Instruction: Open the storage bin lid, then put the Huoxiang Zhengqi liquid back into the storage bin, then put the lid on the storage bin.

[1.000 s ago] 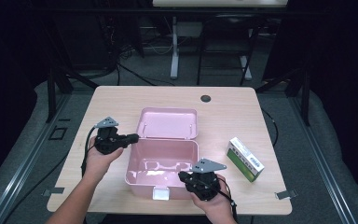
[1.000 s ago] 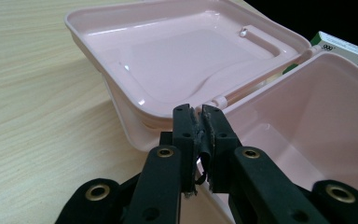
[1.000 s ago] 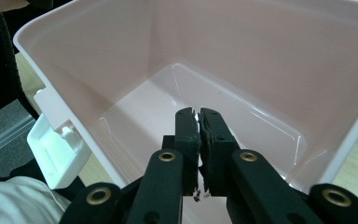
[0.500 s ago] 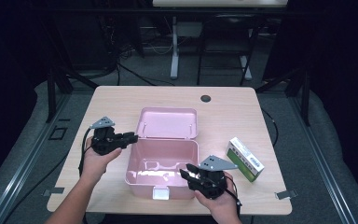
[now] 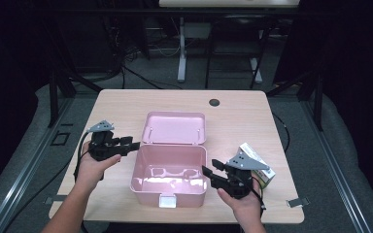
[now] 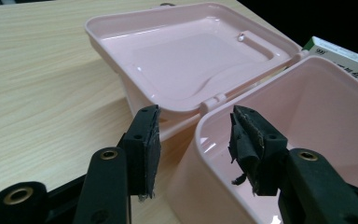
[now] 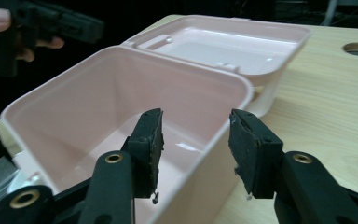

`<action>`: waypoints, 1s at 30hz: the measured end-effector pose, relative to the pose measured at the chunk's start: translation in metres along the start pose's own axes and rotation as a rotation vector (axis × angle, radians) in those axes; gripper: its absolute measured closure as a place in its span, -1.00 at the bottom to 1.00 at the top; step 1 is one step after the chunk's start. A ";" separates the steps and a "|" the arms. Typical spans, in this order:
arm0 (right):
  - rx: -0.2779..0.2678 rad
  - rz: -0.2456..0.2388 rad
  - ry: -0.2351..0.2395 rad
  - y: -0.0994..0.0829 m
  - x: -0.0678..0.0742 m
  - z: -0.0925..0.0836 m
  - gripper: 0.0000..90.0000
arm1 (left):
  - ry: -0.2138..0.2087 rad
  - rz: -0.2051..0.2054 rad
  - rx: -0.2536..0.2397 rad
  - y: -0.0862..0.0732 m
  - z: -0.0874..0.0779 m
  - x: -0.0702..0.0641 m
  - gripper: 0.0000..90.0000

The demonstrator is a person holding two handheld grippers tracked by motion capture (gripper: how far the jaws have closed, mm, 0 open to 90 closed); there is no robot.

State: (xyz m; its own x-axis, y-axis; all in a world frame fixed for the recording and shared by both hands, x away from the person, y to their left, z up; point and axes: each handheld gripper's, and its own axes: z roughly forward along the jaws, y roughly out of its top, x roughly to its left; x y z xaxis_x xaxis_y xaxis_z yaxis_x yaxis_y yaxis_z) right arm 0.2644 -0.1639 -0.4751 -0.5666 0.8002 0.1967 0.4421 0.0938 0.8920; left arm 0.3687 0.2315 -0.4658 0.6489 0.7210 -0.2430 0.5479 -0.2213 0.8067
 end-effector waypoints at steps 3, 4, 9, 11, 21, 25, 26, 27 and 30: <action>-0.021 0.011 -0.026 -0.002 -0.009 -0.002 0.18 | 0.003 -0.007 -0.008 -0.002 -0.002 0.003 0.14; -0.025 0.011 -0.033 -0.002 -0.011 -0.002 0.17 | 0.004 -0.005 -0.002 -0.001 -0.003 0.003 0.13; -0.033 0.017 -0.069 -0.006 -0.023 -0.001 0.11 | 0.020 0.013 -0.012 -0.002 -0.008 0.003 0.08; -0.018 0.005 -0.073 -0.008 -0.024 0.001 0.09 | 0.024 0.016 -0.010 -0.001 -0.009 0.002 0.08; 0.012 -0.036 -0.090 -0.013 -0.028 0.009 0.05 | 0.002 0.046 -0.036 0.000 -0.014 0.000 0.03; 0.031 -0.035 -0.106 -0.015 -0.031 0.010 0.04 | 0.022 0.056 -0.041 -0.001 -0.016 0.002 0.01; 0.031 -0.035 -0.106 -0.015 -0.031 0.010 0.04 | 0.022 0.056 -0.041 -0.001 -0.016 0.002 0.01; 0.041 -0.030 -0.116 -0.014 -0.033 0.011 0.02 | 0.026 0.056 -0.039 -0.001 -0.017 0.002 0.01; 0.066 -0.016 -0.122 -0.013 -0.034 0.010 0.00 | 0.031 0.050 -0.041 0.000 -0.019 0.003 0.01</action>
State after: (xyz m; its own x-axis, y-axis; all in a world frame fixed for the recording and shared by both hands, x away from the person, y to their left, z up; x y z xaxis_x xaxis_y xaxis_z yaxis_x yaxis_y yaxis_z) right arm 0.2847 -0.1863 -0.4979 -0.4870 0.8640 0.1276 0.4805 0.1431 0.8652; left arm 0.3602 0.2459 -0.4568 0.6577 0.7301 -0.1854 0.4926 -0.2305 0.8392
